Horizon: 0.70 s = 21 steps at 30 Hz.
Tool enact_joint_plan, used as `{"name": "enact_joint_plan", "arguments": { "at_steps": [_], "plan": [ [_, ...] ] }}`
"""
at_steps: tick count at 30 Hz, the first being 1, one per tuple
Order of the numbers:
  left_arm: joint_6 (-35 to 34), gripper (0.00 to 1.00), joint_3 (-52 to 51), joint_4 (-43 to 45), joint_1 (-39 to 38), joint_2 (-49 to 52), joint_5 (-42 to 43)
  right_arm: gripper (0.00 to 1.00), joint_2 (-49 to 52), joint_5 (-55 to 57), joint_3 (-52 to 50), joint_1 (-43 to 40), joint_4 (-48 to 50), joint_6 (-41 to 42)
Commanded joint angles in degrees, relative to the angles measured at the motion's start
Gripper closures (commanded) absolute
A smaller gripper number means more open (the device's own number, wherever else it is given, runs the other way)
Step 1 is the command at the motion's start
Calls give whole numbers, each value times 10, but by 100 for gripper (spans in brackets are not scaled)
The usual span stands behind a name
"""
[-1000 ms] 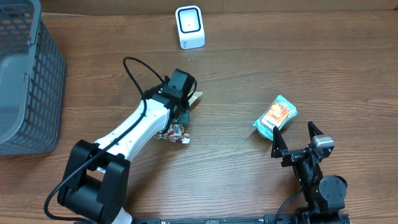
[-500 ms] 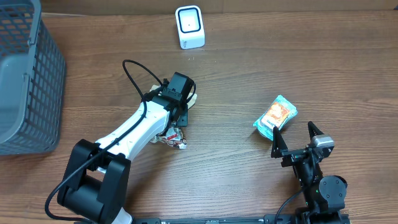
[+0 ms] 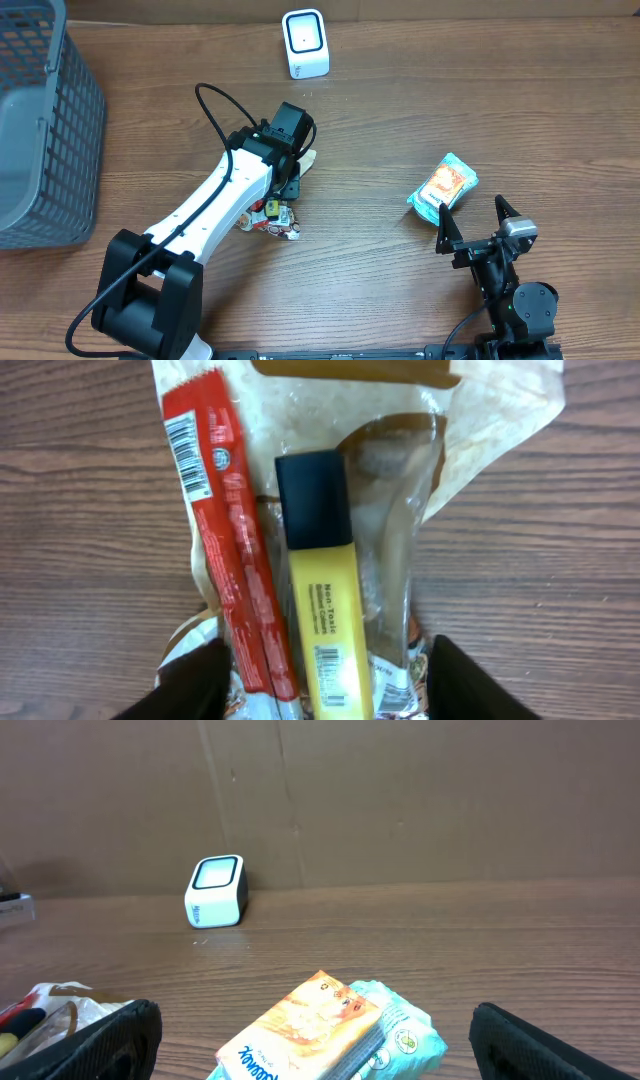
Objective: Scan the item barcode
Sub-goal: 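Place the snack bundle on the table centre and withdraw the left gripper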
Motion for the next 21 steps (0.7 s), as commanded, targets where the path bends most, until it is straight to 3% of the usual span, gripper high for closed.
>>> {"name": "enact_joint_plan", "arguments": {
  "at_steps": [1, 11, 21],
  "plan": [
    [-9, 57, -5, -8, 12, -9, -9, 0, -5, 6, -6, -1, 3, -1],
    [-7, 48, 14, -26, 66, -23, -3, 0, -5, 6, -6, -1, 3, -1],
    [63, 41, 26, -22, 231, -40, -5, 0, -5, 6, -6, -1, 3, -1]
  ]
}}
